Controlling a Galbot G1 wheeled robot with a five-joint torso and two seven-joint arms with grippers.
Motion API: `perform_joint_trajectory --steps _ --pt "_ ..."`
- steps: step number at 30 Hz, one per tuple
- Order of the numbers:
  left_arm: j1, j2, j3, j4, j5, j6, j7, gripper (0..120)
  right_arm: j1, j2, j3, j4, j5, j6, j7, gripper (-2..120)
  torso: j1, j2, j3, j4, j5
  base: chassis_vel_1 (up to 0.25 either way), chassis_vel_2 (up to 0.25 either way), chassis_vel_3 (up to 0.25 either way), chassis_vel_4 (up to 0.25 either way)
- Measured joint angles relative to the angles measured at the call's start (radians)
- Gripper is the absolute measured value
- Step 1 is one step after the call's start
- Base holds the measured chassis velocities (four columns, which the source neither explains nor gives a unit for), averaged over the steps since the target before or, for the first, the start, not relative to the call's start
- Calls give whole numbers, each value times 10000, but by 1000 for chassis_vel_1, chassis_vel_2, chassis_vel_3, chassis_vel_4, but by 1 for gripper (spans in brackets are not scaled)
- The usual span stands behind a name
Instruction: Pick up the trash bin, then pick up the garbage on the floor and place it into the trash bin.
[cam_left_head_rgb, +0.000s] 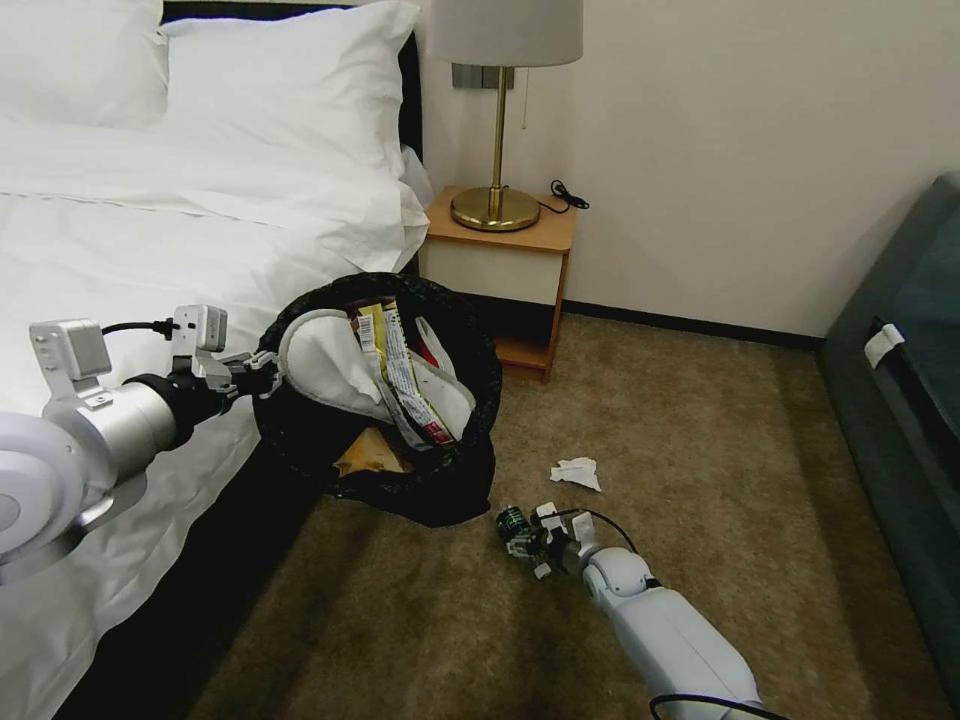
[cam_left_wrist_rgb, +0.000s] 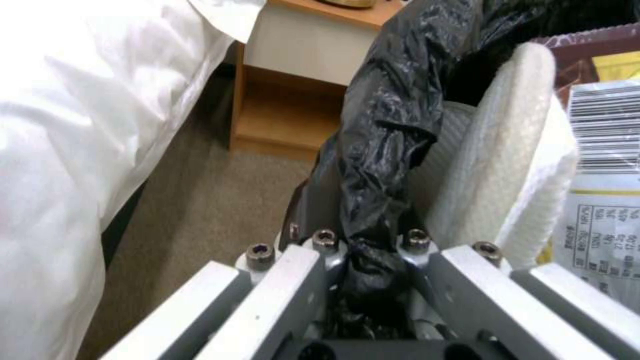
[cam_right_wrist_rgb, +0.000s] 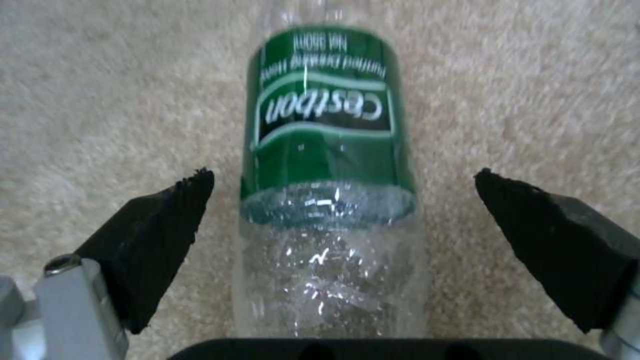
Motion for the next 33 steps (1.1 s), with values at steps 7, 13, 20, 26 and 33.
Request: perform_joint_trajectory --steps 7,13,20,26,33 --pt "24 12 9 -13 17 0 7 1 166 301 75 -601 -216 125 -1 94 0 0 0 1 1 0 0 0 0" --pt "33 22 22 -11 28 -1 12 1 202 417 141 -816 -228 169 133 68 0 0 -2 -2 -2 0 0 0 0" --pt "46 31 34 -14 61 0 33 1 134 280 109 -417 -166 144 298 43 0 0 0 2 4 0 0 0 0" --pt "70 19 22 -18 69 0 54 1 -83 3 104 534 -106 -7 624 32 0 -1 0 2 4 0 0 0 0" --pt "211 -90 -30 -31 133 0 55 1 -678 -789 404 2952 277 -347 1084 24 1 -1 0 0 2 0 0 0 0"
